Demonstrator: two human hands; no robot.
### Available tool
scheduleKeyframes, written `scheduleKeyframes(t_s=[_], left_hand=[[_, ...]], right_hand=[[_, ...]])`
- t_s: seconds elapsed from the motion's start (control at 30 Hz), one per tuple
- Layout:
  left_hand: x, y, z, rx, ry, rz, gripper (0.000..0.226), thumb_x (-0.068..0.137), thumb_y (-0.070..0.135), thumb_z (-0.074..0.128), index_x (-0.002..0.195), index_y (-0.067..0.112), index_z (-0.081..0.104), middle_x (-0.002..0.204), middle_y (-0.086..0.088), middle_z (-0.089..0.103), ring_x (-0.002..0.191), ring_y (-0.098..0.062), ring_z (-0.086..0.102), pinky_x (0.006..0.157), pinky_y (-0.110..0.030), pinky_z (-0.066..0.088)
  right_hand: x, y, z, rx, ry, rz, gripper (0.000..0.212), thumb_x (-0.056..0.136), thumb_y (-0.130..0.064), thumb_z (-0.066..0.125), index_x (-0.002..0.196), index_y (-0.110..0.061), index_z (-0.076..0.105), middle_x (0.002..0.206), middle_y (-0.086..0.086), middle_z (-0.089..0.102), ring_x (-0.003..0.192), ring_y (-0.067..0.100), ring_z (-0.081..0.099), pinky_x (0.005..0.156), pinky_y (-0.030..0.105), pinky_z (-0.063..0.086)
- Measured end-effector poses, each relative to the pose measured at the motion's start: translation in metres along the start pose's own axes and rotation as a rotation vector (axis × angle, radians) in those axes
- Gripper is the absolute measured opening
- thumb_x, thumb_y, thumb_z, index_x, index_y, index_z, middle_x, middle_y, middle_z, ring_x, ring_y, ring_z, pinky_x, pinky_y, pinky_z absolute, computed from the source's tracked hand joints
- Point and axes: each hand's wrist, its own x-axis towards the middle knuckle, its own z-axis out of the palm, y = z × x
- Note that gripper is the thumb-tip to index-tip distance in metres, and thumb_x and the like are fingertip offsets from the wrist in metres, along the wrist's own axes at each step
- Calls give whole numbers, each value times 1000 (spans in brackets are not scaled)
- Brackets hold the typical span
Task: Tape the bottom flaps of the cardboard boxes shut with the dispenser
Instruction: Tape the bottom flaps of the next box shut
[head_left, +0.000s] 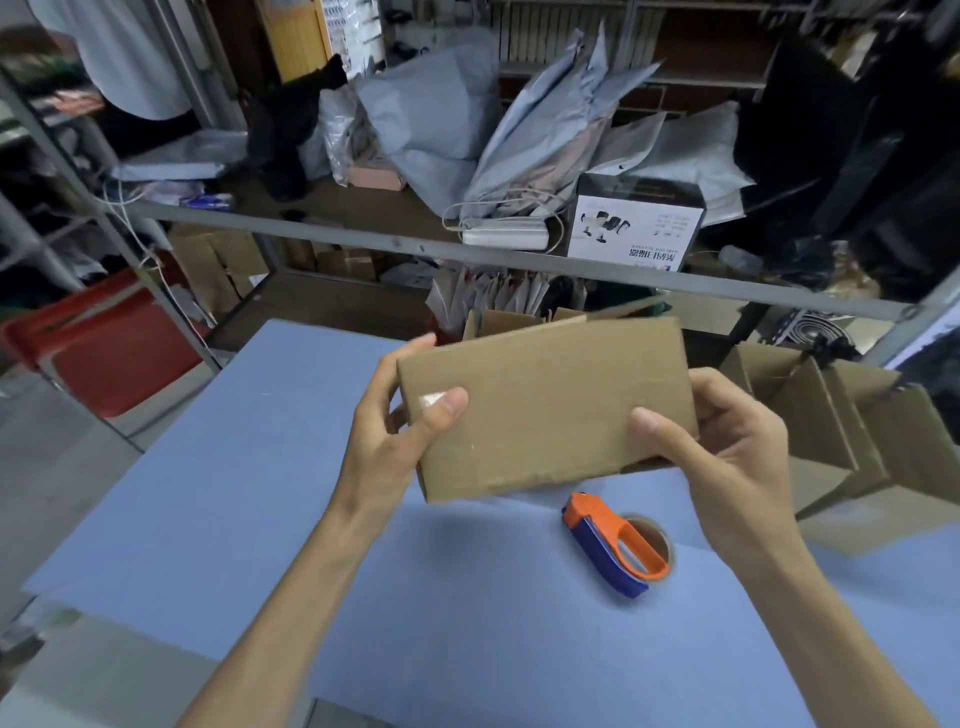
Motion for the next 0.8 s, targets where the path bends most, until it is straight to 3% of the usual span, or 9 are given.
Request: scheduleKeyframes(t_s=[0.13,0.2,0.27,0.4,0.47,0.53,0.6,0.7,0.8], left_hand=[[7,8,-1,135,-157,193,102,63,45,82,148,42,25,146,16,42,129,-9,49,95,-28,50],[10,12,4,210,-158,247,107,63,43,85,149,41,23,148,20,40,130,-12,49,99,-31,49],[13,14,10,227,-73,270,98,66,40,84,148,39,29,142,23,47,124,-12,55,96,-26,50],[16,19,11,278,52,280,81,74,50,72,145,42,35,133,21,54,123,-5,53,98,-28,48],[18,21,11,340,65,257,76,76,56,68,144,44,36,124,18,54,117,-2,54,96,-20,46],[19,22,12,434,43,214,72,78,57,64,144,44,36,118,12,54,110,0,55,88,-10,45],[19,23,11,516,14,183,66,82,54,58,143,43,38,116,11,56,106,-4,56,88,-17,47],[14,21,3,623,-40,149,55,86,56,49,140,46,42,120,16,60,108,-5,57,93,-36,49],[12,9,-4,795,-147,81,53,86,63,45,137,50,43,129,16,61,117,-11,56,99,-43,46]], right_hand=[[20,-15,0,144,185,41,26,78,-13,73,101,-15,63,82,2,73,71,13,66,63,25,53],[28,-20,1,216,299,85,39,78,-8,75,109,-16,53,82,7,74,68,13,67,60,23,53],[32,-24,2,172,337,63,44,76,-14,78,110,-22,51,93,8,71,81,19,68,65,22,53],[25,-29,9,-226,218,-81,50,66,-36,82,112,-34,64,129,6,48,118,13,52,95,23,44],[19,-25,15,-495,146,-189,43,70,-36,79,111,-34,67,128,0,52,127,16,42,107,23,30],[13,-15,22,-663,144,-224,33,75,-30,79,107,-25,71,114,-5,64,125,21,47,109,38,30],[2,-4,27,-698,122,-217,25,79,-23,77,103,-17,72,101,-5,68,108,21,59,96,52,41],[-19,13,30,-739,70,-271,20,84,-29,69,95,-13,72,83,-4,63,70,18,60,59,38,51],[-43,35,32,-705,60,-178,15,83,-33,67,86,-19,72,68,-8,56,58,12,52,49,34,45]])
